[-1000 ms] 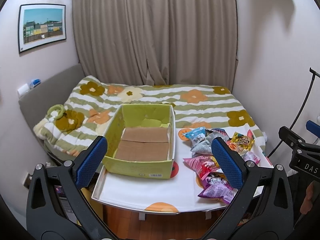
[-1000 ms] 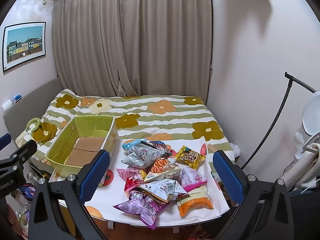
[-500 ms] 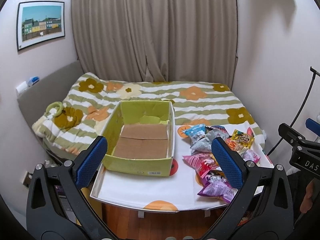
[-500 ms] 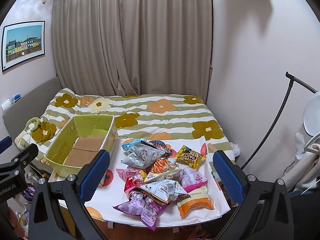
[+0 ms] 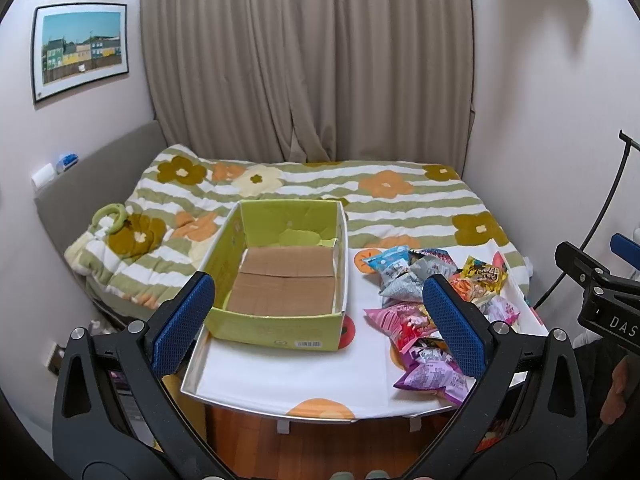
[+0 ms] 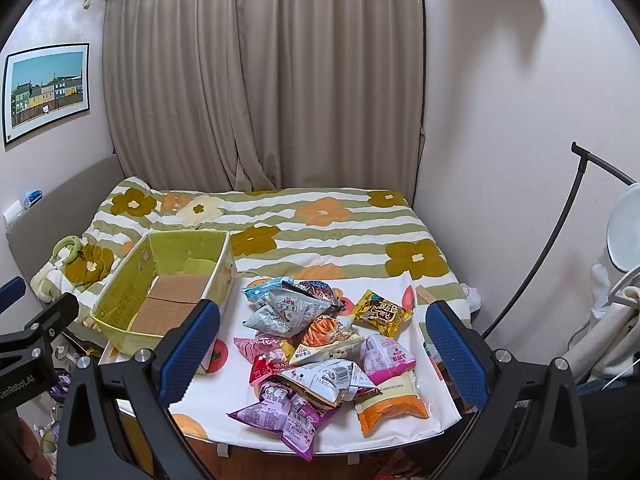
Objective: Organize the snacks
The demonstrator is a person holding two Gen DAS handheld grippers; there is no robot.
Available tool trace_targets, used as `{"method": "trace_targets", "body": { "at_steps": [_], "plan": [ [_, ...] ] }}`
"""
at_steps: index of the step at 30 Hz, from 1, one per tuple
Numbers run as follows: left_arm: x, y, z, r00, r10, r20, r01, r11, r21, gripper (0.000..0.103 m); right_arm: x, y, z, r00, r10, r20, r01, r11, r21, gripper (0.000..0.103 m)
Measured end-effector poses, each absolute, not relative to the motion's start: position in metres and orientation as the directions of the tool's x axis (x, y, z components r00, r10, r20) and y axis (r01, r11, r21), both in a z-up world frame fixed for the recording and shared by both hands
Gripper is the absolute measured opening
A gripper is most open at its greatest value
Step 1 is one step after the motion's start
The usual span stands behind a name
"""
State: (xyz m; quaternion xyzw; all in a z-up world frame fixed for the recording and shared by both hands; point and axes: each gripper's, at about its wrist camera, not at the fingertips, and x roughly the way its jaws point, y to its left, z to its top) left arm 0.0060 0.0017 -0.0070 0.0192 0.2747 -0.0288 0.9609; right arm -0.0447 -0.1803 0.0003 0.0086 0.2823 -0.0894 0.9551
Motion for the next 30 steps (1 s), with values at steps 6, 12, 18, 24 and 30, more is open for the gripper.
{"method": "trace_targets", "body": {
  "at_steps": [6,12,18,24,30],
  "plan": [
    [0.0041,-0.0011,-0.0073,0.844,-0.047,-0.534,0.070,0.997,0.024,0.103,-0.0444,-0.1820,0.0009,0.824,-0.166,-0.542,0.176,0.984,-0.034,0.103],
    [0.0029,-0.0025,-0.0074,0.845,-0.049,-0.532,0.072,0.997,0.024,0.103,-0.0440,-0.1832,0.0010,0.825,-0.163,-0.542,0.174,0.984,-0.031,0.103],
    [0.0017,-0.0026,-0.0043,0.846,-0.058,-0.530,0.081,0.997,0.020,0.103,-0.0437,-0.1820,0.0021,0.825,-0.167,-0.539,0.177,0.984,-0.034,0.103],
    [0.0012,-0.0018,-0.0028,0.848,-0.062,-0.526,0.086,0.996,0.021,0.103,-0.0440,-0.1805,0.0018,0.825,-0.170,-0.540,0.179,0.983,-0.036,0.103],
    [0.0015,-0.0020,-0.0028,0.848,-0.062,-0.527,0.087,0.996,0.022,0.103,-0.0440,-0.1829,0.0020,0.825,-0.167,-0.540,0.178,0.984,-0.032,0.103]
  ]
}}
